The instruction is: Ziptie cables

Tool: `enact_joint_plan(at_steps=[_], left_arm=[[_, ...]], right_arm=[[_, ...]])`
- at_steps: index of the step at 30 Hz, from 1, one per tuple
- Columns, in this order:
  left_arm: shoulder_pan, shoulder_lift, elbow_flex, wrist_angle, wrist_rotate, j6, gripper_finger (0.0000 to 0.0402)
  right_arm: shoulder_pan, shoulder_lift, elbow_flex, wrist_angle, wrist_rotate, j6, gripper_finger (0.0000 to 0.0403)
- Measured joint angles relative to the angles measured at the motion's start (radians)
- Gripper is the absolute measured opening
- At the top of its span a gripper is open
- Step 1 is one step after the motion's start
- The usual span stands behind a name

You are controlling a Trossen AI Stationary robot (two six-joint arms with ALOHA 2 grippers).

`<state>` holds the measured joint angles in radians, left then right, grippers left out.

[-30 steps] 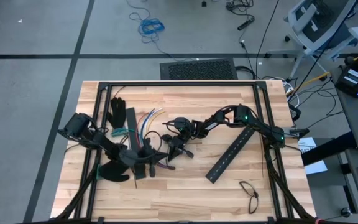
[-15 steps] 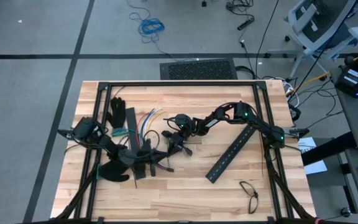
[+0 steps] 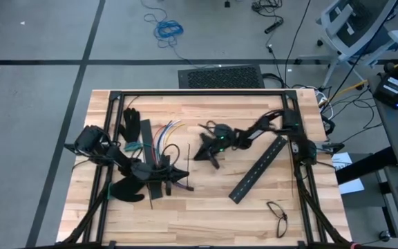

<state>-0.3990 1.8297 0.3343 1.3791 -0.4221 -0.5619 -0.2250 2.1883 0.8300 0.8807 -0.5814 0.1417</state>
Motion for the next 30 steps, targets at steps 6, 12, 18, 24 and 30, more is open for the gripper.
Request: enact_joint_plan(at_steps=[6,12,18,24,30], left_arm=[[0.049,-0.002,-0.009,0.065,0.042,-0.010,0.0000],[0.180,-0.002,0.014,0.094,0.326,-0.015,0.0000],[0.301,0.000,0.075,-0.088,0.475,-0.165,0.0002],[0.347,-0.001,0.168,-0.178,0.568,-0.273,0.0056],[0.396,-0.001,0.241,-0.292,0.736,-0.321,0.0134]], right_arm=[[0.027,-0.514,-0.189,-0.863,0.196,0.347,0.0008],[0.113,-0.978,-0.284,-0.811,0.488,0.443,0.0008],[0.108,-1.042,-0.350,-0.805,0.486,0.552,0.0040],[0.108,-0.951,-0.355,-0.613,0.456,0.575,0.0140],[0.112,-0.886,-0.355,-0.550,0.452,0.476,0.0236]])
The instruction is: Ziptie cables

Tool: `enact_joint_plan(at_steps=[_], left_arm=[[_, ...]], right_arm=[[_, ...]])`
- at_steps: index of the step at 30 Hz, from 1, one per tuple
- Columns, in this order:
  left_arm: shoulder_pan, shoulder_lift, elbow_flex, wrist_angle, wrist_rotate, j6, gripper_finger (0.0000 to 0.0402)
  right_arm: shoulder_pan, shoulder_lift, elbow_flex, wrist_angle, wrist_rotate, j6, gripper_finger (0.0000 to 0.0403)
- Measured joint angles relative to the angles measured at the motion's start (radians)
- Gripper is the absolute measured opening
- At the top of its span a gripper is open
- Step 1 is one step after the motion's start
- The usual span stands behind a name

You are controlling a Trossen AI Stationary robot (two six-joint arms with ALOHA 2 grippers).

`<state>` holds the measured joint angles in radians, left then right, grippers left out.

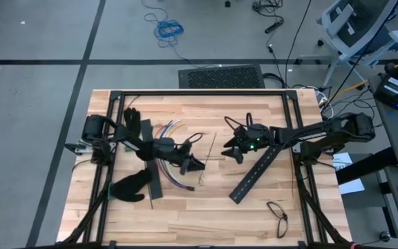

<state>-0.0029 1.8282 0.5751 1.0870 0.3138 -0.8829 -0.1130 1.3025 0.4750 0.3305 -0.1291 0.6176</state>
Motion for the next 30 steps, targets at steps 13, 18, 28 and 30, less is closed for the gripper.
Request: enact_joint_plan(at_steps=[13,18,28,30], left_arm=[[0.133,-0.132,0.020,-0.634,0.103,0.272,0.0139],[0.169,-0.269,0.023,-0.842,0.087,0.475,0.0139],[0.195,-0.433,0.021,-1.215,0.155,0.731,0.0138],[0.180,-0.478,0.021,-1.314,0.148,0.818,0.0138]], right_arm=[[-0.003,0.056,0.002,0.000,-0.012,0.175,0.0265],[0.064,0.047,0.002,-0.040,-0.016,0.317,0.0254],[0.310,0.049,0.049,-0.115,0.100,0.633,0.0217],[0.343,0.069,0.095,-0.186,0.098,0.600,0.0208]])
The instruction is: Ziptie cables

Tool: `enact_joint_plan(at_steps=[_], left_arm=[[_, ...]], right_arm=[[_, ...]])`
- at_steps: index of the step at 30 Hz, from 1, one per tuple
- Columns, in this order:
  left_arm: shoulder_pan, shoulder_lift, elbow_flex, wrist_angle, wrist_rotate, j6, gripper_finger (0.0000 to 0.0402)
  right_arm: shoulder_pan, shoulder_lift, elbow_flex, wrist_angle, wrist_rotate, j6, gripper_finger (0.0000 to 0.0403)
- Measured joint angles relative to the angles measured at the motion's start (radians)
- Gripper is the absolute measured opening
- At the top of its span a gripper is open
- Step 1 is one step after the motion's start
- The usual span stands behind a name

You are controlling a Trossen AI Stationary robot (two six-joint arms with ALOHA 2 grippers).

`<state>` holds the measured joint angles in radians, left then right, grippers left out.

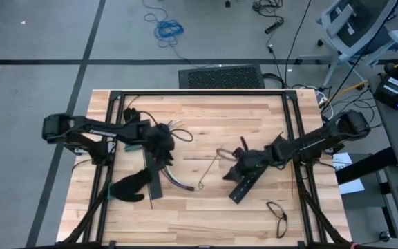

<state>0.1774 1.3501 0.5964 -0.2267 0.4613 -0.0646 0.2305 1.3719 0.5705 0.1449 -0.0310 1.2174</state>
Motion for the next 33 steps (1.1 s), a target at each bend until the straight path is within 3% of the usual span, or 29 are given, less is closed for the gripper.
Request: enact_joint_plan(at_steps=[4,11,13,16,18,22,26,33], left_arm=[[-0.029,-0.040,0.000,-0.127,-0.140,0.138,0.0138],[-0.093,-0.025,0.002,-0.078,-0.181,0.226,0.0138],[-0.099,-0.009,0.005,-0.074,-0.226,0.214,0.0138],[-0.089,0.004,0.028,-0.072,-0.237,0.069,0.0138],[-0.079,0.004,0.036,-0.064,-0.239,-0.009,0.0138],[-0.078,0.004,0.036,-0.083,-0.279,-0.075,0.0138],[-0.071,0.004,0.036,-0.097,-0.297,-0.103,0.0138],[-0.070,0.004,0.036,-0.100,-0.313,0.008,0.0138]], right_arm=[[0.008,0.097,0.085,-0.151,0.004,-0.190,0.0194],[-0.094,0.257,0.151,-0.096,0.088,-0.342,0.0180],[-0.131,0.293,0.150,-0.127,0.148,-0.278,0.0176],[-0.194,0.309,0.146,-0.138,0.195,-0.031,0.0168],[-0.217,0.302,0.143,-0.102,0.223,0.041,0.0164],[-0.253,0.282,0.190,-0.102,0.172,0.163,0.0153],[-0.256,0.313,0.254,-0.339,0.132,0.196,0.0133],[-0.270,0.319,0.377,-0.533,0.155,0.191,0.0121]])
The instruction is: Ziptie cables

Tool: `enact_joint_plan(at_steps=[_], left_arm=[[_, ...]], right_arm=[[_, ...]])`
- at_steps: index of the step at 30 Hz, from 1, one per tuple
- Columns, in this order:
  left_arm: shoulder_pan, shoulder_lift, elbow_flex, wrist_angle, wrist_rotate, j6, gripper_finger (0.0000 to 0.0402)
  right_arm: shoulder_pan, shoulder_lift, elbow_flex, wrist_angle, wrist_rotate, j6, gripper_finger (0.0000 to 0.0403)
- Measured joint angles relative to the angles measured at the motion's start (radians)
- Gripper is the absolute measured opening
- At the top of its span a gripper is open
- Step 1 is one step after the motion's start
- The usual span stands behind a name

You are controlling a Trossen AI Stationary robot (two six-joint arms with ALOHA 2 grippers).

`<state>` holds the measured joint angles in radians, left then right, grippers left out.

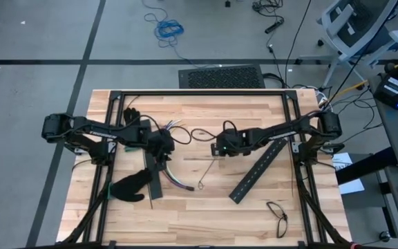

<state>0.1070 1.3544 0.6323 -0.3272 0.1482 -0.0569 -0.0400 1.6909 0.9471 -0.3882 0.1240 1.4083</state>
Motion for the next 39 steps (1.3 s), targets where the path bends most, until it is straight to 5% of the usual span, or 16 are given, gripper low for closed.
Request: enact_joint_plan(at_steps=[7,17,24,29,39], left_arm=[[0.035,0.000,0.000,-0.009,0.001,0.115,0.0138],[0.065,0.000,0.000,-0.081,0.017,0.179,0.0138],[0.098,-0.002,0.000,-0.105,0.035,0.225,0.0138],[0.102,-0.003,0.000,-0.101,0.044,0.231,0.0138],[0.102,-0.003,0.000,-0.144,0.045,0.237,0.0138]], right_arm=[[-0.043,0.056,0.139,-0.135,-0.025,0.033,0.0121],[-0.048,0.355,0.454,-0.391,-0.182,-0.063,0.0121],[-0.053,0.361,0.613,-0.551,-0.075,-0.190,0.0121],[-0.027,0.338,0.714,-0.765,-0.030,-0.511,0.0121],[-0.014,0.342,0.724,-0.799,-0.053,-1.432,0.0121]])
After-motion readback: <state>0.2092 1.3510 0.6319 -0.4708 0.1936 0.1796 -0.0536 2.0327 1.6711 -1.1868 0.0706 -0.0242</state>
